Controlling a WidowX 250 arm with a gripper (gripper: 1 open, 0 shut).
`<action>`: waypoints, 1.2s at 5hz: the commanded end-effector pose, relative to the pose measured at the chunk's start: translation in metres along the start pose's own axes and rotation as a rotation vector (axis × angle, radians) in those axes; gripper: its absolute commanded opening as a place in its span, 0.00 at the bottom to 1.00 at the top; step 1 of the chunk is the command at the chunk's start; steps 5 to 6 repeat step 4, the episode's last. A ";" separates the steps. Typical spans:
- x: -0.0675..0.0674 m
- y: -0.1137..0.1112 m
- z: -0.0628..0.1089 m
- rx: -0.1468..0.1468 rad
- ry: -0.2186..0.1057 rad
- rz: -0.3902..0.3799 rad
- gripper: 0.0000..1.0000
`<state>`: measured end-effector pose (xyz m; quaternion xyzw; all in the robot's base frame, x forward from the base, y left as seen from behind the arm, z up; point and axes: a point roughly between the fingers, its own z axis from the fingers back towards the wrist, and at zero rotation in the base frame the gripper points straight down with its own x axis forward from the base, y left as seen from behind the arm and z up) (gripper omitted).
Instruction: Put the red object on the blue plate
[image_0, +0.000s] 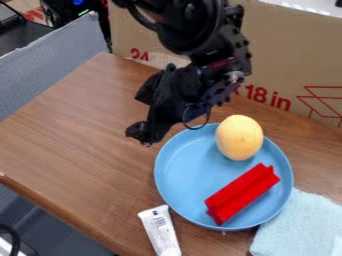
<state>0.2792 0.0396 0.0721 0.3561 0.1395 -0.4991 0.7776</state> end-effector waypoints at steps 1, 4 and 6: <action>-0.008 0.007 0.002 0.029 -0.011 0.038 1.00; -0.023 0.018 0.006 0.031 0.016 0.031 1.00; -0.023 0.018 0.006 0.031 0.016 0.031 1.00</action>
